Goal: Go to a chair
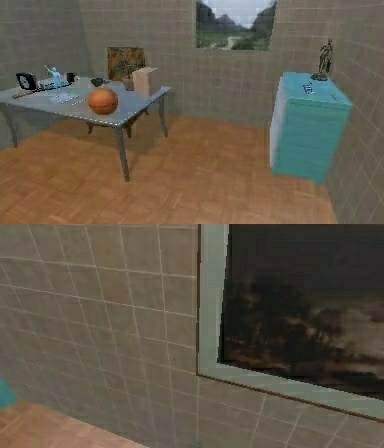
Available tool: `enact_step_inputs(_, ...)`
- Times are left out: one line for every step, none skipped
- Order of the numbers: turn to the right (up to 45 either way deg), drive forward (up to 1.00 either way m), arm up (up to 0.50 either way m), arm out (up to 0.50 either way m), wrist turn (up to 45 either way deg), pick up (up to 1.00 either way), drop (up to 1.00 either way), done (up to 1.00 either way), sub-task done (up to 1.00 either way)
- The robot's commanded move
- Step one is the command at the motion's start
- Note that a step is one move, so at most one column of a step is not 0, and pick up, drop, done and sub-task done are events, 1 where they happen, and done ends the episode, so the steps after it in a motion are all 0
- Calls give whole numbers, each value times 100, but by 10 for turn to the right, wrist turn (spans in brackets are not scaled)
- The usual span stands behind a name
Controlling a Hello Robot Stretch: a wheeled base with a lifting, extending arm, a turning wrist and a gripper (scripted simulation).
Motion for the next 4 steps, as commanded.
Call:
enact_step_inputs(0, 100, 0, 0, 0, 0, 0, 0, 0)
enact_step_inputs(0, 100, 0, 0, 0, 0, 0, 0, 0)
enact_step_inputs(60, 0, 0, 0, 0, 0, 0, 0, 0)
enact_step_inputs(0, 50, 0, 0, 0, 0, 0, 0, 0)
